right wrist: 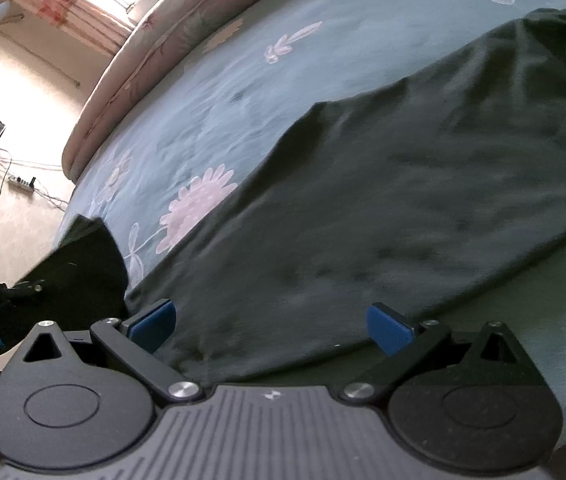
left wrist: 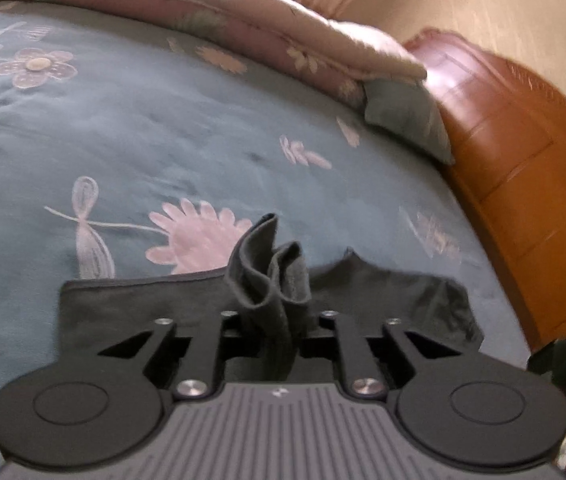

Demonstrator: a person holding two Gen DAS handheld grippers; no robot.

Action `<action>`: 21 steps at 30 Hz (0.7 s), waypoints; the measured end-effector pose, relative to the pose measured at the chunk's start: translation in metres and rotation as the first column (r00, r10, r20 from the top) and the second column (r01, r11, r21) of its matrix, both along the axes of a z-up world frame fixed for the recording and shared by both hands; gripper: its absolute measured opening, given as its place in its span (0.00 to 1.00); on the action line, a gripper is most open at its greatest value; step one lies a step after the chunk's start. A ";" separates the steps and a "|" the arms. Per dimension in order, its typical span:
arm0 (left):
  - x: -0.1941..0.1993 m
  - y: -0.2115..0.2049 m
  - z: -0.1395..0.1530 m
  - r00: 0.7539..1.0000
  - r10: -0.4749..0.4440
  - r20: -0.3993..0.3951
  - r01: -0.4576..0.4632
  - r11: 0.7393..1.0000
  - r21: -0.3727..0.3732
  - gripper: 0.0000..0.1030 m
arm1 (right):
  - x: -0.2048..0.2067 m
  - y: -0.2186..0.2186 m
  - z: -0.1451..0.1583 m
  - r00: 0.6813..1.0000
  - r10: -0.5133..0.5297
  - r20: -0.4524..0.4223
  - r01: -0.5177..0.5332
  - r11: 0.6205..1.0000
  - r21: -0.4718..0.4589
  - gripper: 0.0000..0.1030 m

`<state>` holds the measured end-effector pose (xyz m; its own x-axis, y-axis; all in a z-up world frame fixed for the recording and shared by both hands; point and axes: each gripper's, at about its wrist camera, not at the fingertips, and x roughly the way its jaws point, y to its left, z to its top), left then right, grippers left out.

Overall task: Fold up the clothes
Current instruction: 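Lower the held leg end onto the sweatpants and open the left gripper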

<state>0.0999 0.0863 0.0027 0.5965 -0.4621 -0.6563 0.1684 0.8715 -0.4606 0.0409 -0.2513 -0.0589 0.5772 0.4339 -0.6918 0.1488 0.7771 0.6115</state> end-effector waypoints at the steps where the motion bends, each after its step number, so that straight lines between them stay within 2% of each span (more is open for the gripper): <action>1: 0.001 -0.006 -0.002 1.000 -0.017 -0.005 0.017 1.000 0.009 0.28 | 0.000 -0.002 -0.001 1.000 -0.005 -0.002 0.005 1.000 0.002 1.00; 3: 0.004 -0.017 -0.005 0.999 -0.052 -0.013 0.052 0.998 0.023 0.40 | 0.000 -0.005 -0.003 1.000 -0.013 -0.007 0.013 1.000 0.007 1.00; 6: 0.006 -0.031 -0.007 0.993 -0.115 -0.022 0.116 0.993 0.014 0.52 | 0.000 -0.008 -0.007 1.000 -0.019 -0.013 0.019 1.000 0.012 1.00; 11: 0.003 -0.042 0.001 0.982 -0.188 0.010 0.188 0.981 -0.038 0.57 | 0.000 -0.014 -0.010 0.999 -0.031 -0.017 0.031 0.999 0.024 1.00; 16: 0.001 -0.006 0.014 0.991 -0.121 0.065 0.118 0.992 0.041 0.65 | -0.001 -0.019 -0.011 0.999 -0.037 -0.011 0.037 0.999 0.035 1.00; 21: 0.002 0.048 -0.007 0.999 -0.021 -0.028 0.020 1.000 -0.008 0.65 | 0.001 -0.015 -0.010 1.000 -0.017 0.005 0.017 0.999 0.047 1.00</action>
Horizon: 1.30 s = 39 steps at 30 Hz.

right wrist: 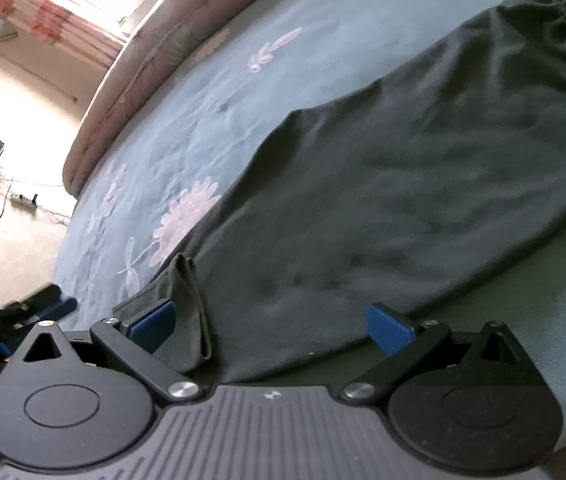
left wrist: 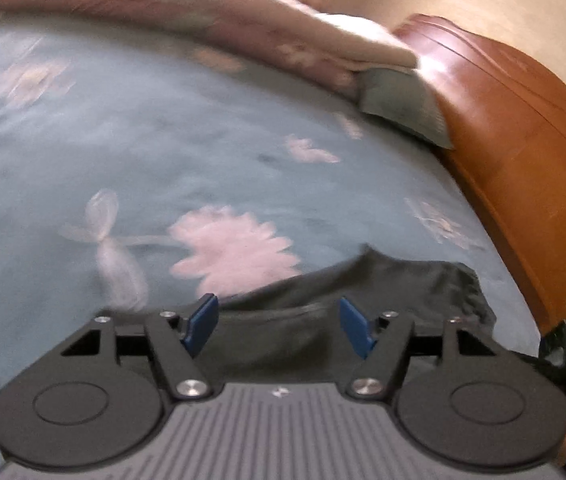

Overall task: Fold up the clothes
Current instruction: 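Lower the held leg end onto the sweatpants and open the left gripper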

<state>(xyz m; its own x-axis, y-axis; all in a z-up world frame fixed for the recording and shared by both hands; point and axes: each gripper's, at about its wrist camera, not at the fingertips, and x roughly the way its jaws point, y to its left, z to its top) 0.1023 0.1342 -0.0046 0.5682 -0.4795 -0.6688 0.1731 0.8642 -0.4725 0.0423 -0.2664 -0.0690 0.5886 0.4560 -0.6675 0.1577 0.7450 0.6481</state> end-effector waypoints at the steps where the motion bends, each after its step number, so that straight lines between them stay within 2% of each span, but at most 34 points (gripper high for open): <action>1: -0.001 0.009 -0.007 1.000 0.011 -0.024 -0.011 1.000 -0.019 0.65 | 0.001 0.002 0.000 1.000 0.009 0.000 -0.009 1.000 0.000 1.00; 6: -0.007 0.022 -0.048 0.991 -0.008 -0.135 -0.010 0.992 -0.129 0.65 | 0.008 0.020 -0.001 0.998 0.056 -0.016 -0.056 0.998 -0.012 1.00; 8: -0.011 0.026 -0.066 0.981 0.000 -0.192 -0.020 0.994 -0.104 0.65 | 0.009 0.023 -0.001 0.998 0.063 -0.023 -0.064 0.998 -0.017 1.00; 12: -0.024 0.042 -0.076 0.978 -0.014 -0.206 -0.002 0.997 -0.076 0.61 | 0.008 0.020 -0.003 0.998 0.053 -0.029 -0.054 0.998 -0.024 1.00; 14: -0.026 0.047 -0.067 0.979 -0.014 -0.202 0.002 0.998 -0.058 0.61 | 0.009 0.019 -0.005 0.998 0.045 -0.039 -0.046 0.999 -0.028 1.00; 18: -0.029 0.041 -0.056 0.987 -0.047 -0.156 0.039 0.997 -0.059 0.69 | 0.012 0.026 -0.007 0.998 0.056 -0.042 -0.057 0.998 -0.035 1.00; 21: -0.029 0.036 -0.069 0.978 -0.046 -0.202 0.053 0.998 0.027 0.67 | 0.014 0.031 -0.004 0.996 0.076 -0.035 -0.078 0.996 -0.036 1.00; 23: -0.029 0.038 -0.066 0.976 -0.051 -0.209 0.059 0.998 0.030 0.67 | 0.013 0.034 -0.002 0.995 0.096 -0.025 -0.097 0.994 -0.050 1.00; 24: -0.028 0.039 -0.060 0.977 -0.046 -0.210 0.051 0.998 0.023 0.67 | 0.013 0.036 0.000 0.994 0.111 -0.016 -0.112 0.992 -0.065 1.00; 28: -0.018 0.040 -0.040 0.994 -0.035 -0.108 0.032 0.999 -0.025 0.70 | 0.020 0.048 0.004 0.985 0.174 0.017 -0.170 0.973 -0.159 1.00; 31: -0.001 0.035 -0.047 0.998 -0.006 -0.069 0.004 0.999 -0.032 0.70 | 0.026 0.062 -0.004 0.976 0.217 0.003 -0.209 0.944 -0.254 1.00; 33: 0.009 0.034 -0.062 0.995 0.046 -0.091 -0.046 0.999 -0.001 0.70 | 0.024 0.070 -0.007 0.968 0.252 0.012 -0.236 0.919 -0.315 1.00; 35: 0.013 0.033 -0.072 0.993 0.058 -0.103 -0.058 0.998 0.005 0.70 | 0.021 0.075 -0.009 0.961 0.276 0.023 -0.250 0.899 -0.360 1.00; 39: 0.011 0.024 -0.053 0.996 0.050 -0.076 -0.049 0.999 0.018 0.70 | 0.016 0.074 -0.011 0.962 0.268 0.045 -0.234 0.900 -0.367 1.00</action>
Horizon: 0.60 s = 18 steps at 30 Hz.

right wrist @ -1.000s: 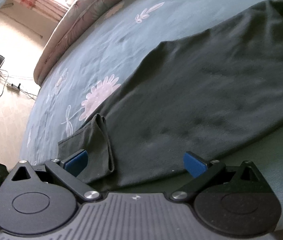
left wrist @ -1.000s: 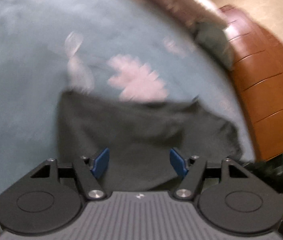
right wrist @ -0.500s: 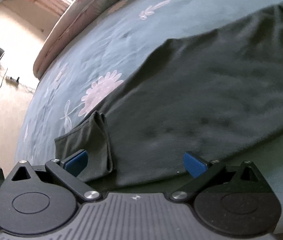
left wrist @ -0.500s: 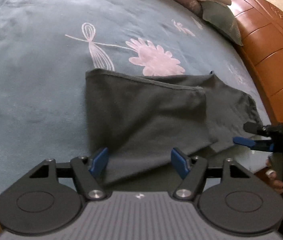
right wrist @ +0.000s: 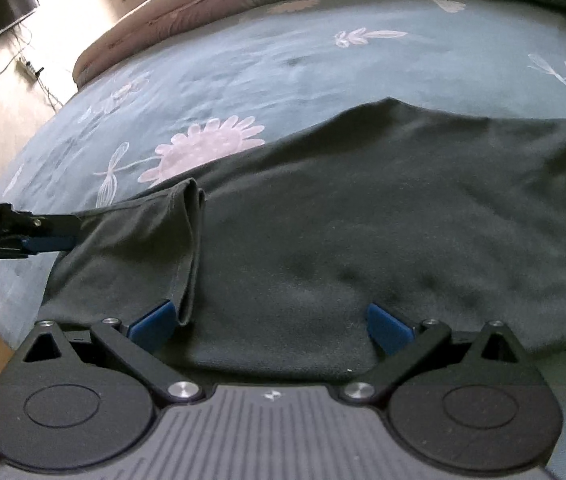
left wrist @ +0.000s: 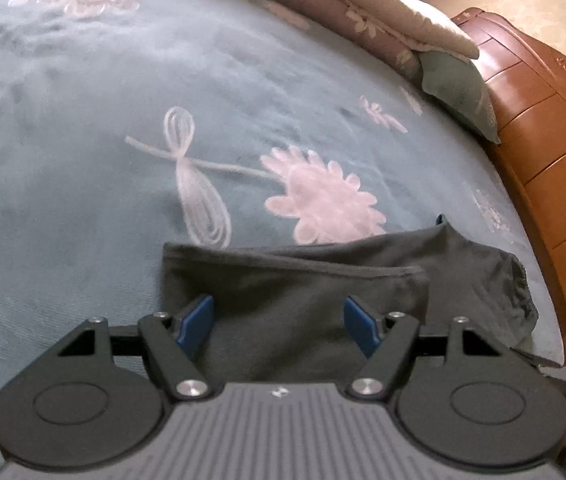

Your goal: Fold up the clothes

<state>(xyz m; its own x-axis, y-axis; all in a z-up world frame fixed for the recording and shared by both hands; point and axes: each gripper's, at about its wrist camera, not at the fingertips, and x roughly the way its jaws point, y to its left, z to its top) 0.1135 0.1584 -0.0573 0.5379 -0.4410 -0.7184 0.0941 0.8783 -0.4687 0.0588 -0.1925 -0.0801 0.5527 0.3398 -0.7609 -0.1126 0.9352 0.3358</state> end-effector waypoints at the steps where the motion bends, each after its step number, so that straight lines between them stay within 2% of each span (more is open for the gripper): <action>1: -0.001 -0.005 0.006 1.000 -0.021 0.018 0.021 1.000 -0.014 0.70 | -0.001 -0.001 0.000 1.000 -0.006 0.004 0.006 1.000 0.005 1.00; 3: -0.003 -0.020 0.017 0.996 -0.080 0.042 0.083 0.995 -0.055 0.71 | -0.001 0.000 -0.001 1.000 -0.002 0.014 0.002 1.000 0.000 1.00; 6: 0.002 -0.052 0.021 0.982 -0.180 0.054 0.186 0.975 -0.124 0.71 | -0.005 0.004 -0.001 0.999 0.027 0.037 -0.025 0.999 -0.033 1.00; 8: 0.009 -0.074 0.016 0.976 -0.210 0.057 0.215 0.969 -0.123 0.71 | -0.007 0.006 -0.002 0.998 0.039 0.049 -0.036 0.998 -0.054 1.00; 10: 0.018 -0.090 0.007 0.979 -0.194 0.063 0.200 0.975 -0.097 0.71 | -0.009 0.009 -0.003 0.997 0.051 0.061 -0.046 0.996 -0.074 1.00; 14: 0.046 -0.110 -0.021 0.983 -0.181 -0.006 0.180 0.980 -0.087 0.70 | -0.010 0.011 -0.004 0.996 0.058 0.071 -0.052 0.995 -0.087 1.00; 16: 0.049 -0.112 -0.019 0.985 -0.171 0.004 0.171 0.981 -0.087 0.70 | -0.010 0.009 -0.005 0.996 0.058 0.073 -0.052 0.995 -0.084 1.00; 18: 0.047 -0.108 -0.007 0.986 -0.165 0.013 0.166 0.979 -0.121 0.70 | -0.010 0.007 -0.005 0.996 0.053 0.075 -0.047 0.996 -0.071 1.00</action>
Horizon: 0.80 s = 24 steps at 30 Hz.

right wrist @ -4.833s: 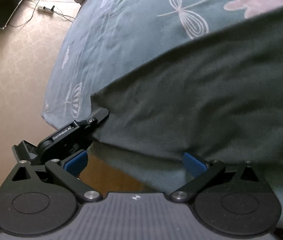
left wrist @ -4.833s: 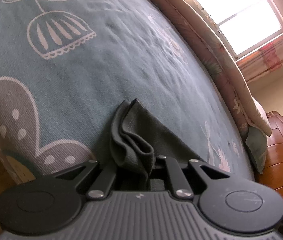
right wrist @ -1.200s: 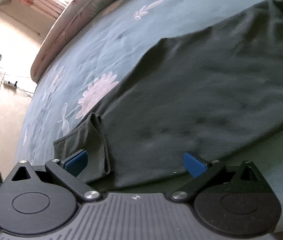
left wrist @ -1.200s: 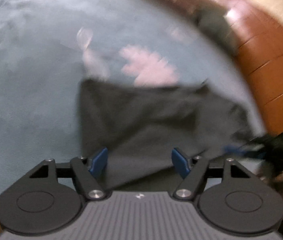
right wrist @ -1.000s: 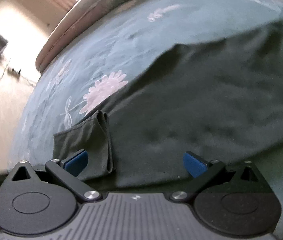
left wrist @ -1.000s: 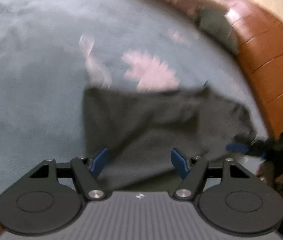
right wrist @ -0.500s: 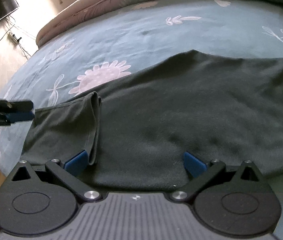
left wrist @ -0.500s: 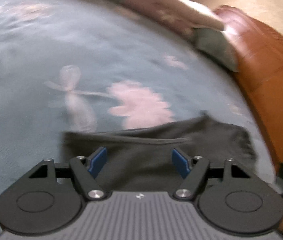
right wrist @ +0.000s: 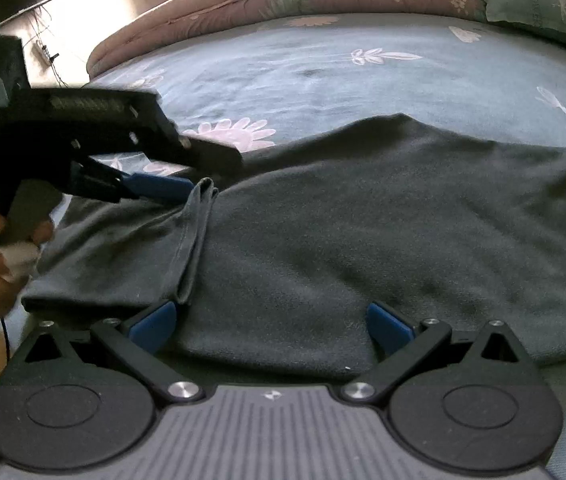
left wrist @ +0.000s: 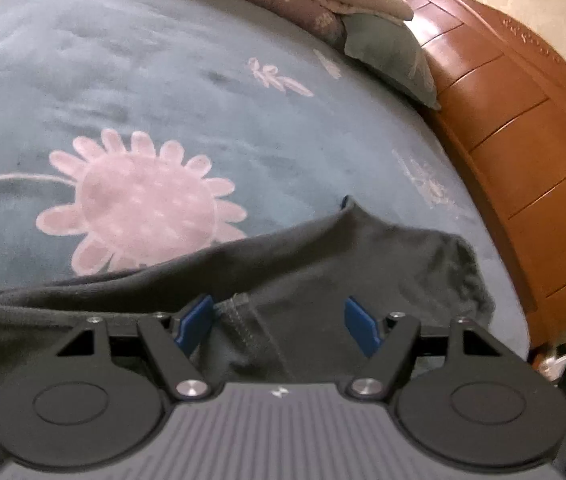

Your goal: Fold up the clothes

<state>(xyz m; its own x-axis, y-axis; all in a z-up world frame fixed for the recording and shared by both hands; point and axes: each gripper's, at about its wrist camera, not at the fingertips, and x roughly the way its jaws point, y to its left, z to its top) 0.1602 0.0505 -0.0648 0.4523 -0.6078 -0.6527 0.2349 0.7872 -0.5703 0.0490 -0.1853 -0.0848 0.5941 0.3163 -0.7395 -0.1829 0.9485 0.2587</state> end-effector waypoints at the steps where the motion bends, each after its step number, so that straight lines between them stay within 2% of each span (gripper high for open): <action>1: -0.003 0.003 0.007 1.000 0.003 0.011 -0.003 1.000 -0.023 0.71 | 0.000 -0.001 0.000 1.000 -0.004 0.001 0.003 1.000 0.007 1.00; 4: -0.013 0.006 0.019 1.000 -0.006 0.029 0.008 0.999 -0.052 0.71 | 0.001 -0.002 0.000 1.000 -0.012 0.003 0.011 1.000 0.015 1.00; 7: -0.015 -0.002 0.010 1.000 -0.028 0.006 0.028 0.999 -0.046 0.72 | 0.001 0.001 -0.001 1.000 0.001 0.012 -0.001 1.000 -0.004 1.00; 11: -0.001 -0.014 -0.017 0.997 -0.026 -0.079 0.022 0.998 -0.057 0.71 | 0.000 0.003 -0.003 1.000 0.012 0.023 -0.011 1.000 -0.027 1.00; 14: -0.002 -0.011 -0.011 0.998 -0.012 -0.066 0.008 0.998 -0.062 0.72 | 0.000 0.005 -0.003 0.999 0.022 0.027 -0.020 0.999 -0.047 1.00; 18: -0.021 0.008 0.011 1.000 0.011 -0.006 -0.011 0.999 -0.043 0.73 | -0.003 0.012 -0.006 0.996 0.070 0.047 -0.064 0.991 -0.114 1.00; 21: -0.034 0.034 0.015 0.997 0.083 -0.005 -0.083 0.996 -0.030 0.74 | -0.005 0.018 -0.004 0.992 0.115 0.050 -0.105 0.980 -0.171 1.00; 24: -0.038 0.062 0.000 0.985 0.169 -0.042 -0.170 0.985 -0.023 0.75 | -0.003 0.019 0.008 0.991 0.115 0.061 -0.107 0.986 -0.126 1.00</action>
